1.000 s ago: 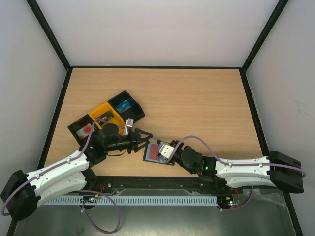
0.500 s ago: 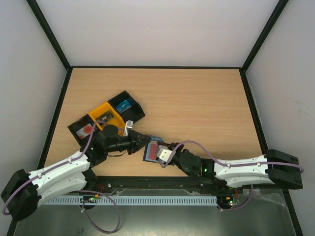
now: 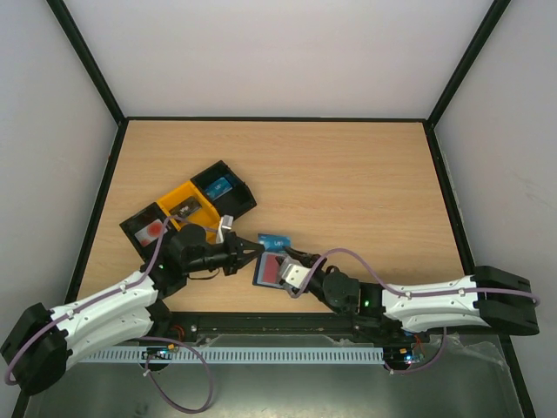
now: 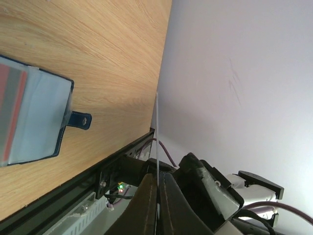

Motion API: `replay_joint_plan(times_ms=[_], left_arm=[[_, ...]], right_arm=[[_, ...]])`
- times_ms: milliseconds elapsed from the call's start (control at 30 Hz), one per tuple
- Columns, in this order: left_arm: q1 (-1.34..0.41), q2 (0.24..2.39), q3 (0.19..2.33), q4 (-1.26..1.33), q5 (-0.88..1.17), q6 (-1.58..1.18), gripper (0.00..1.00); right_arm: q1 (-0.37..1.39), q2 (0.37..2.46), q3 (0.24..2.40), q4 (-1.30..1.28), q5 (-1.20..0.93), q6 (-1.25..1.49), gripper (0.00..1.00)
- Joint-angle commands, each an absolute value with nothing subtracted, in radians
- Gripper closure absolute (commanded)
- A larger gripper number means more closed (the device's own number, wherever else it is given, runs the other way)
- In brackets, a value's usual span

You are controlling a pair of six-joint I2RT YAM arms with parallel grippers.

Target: Take the credit cards out of the card holder

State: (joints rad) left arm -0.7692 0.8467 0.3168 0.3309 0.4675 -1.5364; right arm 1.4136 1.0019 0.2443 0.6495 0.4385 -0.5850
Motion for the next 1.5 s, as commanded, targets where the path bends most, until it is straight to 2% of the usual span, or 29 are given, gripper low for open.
replay_joint_plan(times_ms=[0, 67, 200, 233, 267, 433, 667, 767, 1100, 1467], left_arm=[[-0.756, 0.831, 0.314, 0.341, 0.469, -1.468, 0.97], [-0.749, 0.83, 0.323, 0.3, 0.444, -1.423, 0.97], [-0.714, 0.823, 0.328, 0.25, 0.4, -1.359, 0.97], [-0.704, 0.819, 0.329, 0.238, 0.39, -1.336, 0.97], [-0.696, 0.813, 0.332, 0.219, 0.373, -1.317, 0.97], [-0.665, 0.778, 0.378, 0.09, 0.254, -1.2, 0.97], [-0.627, 0.734, 0.458, -0.088, 0.011, -1.1, 0.97], [-0.595, 0.749, 0.483, -0.122, -0.069, -1.069, 0.97], [-0.438, 0.927, 0.562, -0.088, -0.066, -0.997, 0.97], [-0.377, 1.128, 0.659, -0.027, -0.101, -0.985, 0.97]], right_arm=[[1.42, 0.945, 0.22, 0.676, 0.391, -0.482, 0.52], [1.42, 0.942, 0.206, 0.679, 0.378, -0.433, 0.39], [1.42, 0.944, 0.226, 0.645, 0.384, -0.268, 0.21], [1.42, 0.941, 0.235, 0.632, 0.391, -0.212, 0.06], [1.42, 0.937, 0.242, 0.613, 0.399, -0.161, 0.01], [1.42, 0.904, 0.264, 0.539, 0.449, 0.1, 0.02], [1.42, 0.795, 0.313, 0.272, 0.666, 0.642, 0.02], [1.42, 0.749, 0.331, 0.187, 0.659, 0.769, 0.02], [1.42, 0.648, 0.28, 0.188, 0.615, 0.863, 0.02], [1.42, 0.677, 0.255, 0.284, 0.521, 0.909, 0.02]])
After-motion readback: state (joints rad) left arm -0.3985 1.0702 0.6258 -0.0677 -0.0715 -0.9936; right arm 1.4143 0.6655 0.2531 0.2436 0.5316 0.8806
